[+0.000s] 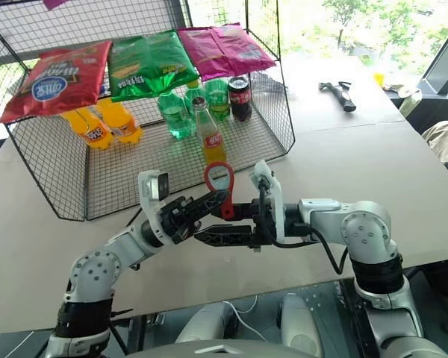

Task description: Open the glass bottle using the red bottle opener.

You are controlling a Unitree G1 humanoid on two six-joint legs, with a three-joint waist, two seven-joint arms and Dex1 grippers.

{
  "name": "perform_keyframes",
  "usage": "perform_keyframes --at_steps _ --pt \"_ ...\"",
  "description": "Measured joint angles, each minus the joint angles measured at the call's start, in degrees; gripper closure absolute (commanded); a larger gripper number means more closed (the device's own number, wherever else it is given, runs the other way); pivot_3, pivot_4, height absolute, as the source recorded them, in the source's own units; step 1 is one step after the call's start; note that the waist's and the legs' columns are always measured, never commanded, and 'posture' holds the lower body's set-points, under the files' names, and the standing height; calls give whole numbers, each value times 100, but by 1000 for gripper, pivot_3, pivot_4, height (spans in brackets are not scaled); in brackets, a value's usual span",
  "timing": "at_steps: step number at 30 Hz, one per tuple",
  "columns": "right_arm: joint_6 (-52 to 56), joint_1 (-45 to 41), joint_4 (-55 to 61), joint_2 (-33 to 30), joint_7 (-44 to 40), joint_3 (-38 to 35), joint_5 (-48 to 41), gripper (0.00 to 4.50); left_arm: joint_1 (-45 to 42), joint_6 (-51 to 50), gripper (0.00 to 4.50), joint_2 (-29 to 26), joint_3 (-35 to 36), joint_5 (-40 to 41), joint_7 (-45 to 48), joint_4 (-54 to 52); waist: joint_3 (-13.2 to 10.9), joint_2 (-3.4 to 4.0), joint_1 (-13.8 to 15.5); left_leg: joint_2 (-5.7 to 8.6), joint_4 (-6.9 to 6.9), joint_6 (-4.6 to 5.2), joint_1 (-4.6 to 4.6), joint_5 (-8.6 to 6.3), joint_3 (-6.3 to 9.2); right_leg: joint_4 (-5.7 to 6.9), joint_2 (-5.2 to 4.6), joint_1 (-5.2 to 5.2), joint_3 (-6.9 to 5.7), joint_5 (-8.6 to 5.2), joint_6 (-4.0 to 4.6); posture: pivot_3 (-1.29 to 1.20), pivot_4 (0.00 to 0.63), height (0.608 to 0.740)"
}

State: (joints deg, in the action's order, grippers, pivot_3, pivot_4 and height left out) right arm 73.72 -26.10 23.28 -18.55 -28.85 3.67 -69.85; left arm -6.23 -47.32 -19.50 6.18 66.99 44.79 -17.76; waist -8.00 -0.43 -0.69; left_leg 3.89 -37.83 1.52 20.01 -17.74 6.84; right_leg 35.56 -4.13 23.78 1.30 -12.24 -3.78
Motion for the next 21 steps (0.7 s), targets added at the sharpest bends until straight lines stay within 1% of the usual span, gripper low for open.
perform_keyframes --at_steps 1,8,17,20,21 --pt "0 -2 -27 -14 14 0 -3 1191 16 0 4500 6 -3 1 7 -40 0 0 0 0 0 0 0 0 0 0 0 0 0 0 0 0 150 740" --pt "-2 -70 -238 -129 55 -11 -24 4463 63 -2 4500 18 -17 81 156 -238 0 0 2 0 0 0 0 0 -1 0 0 0 0 0 0 0 150 740" --pt "11 -70 -283 -230 15 -9 -126 4463 83 -89 4500 76 -14 257 59 -214 0 -1 3 0 0 0 0 0 -1 -1 0 0 0 0 0 0 150 740" --pt "-65 -52 -271 -382 -133 72 -60 4463 85 -88 4500 63 -74 184 87 -219 -1 -1 4 0 0 1 0 0 -1 -2 0 -1 0 0 0 0 150 740" --pt "-140 -19 -240 -454 -212 112 35 4500 86 -54 3693 64 -109 98 111 -218 -1 -1 7 1 0 1 1 0 -2 -3 0 -1 0 0 0 0 150 740"
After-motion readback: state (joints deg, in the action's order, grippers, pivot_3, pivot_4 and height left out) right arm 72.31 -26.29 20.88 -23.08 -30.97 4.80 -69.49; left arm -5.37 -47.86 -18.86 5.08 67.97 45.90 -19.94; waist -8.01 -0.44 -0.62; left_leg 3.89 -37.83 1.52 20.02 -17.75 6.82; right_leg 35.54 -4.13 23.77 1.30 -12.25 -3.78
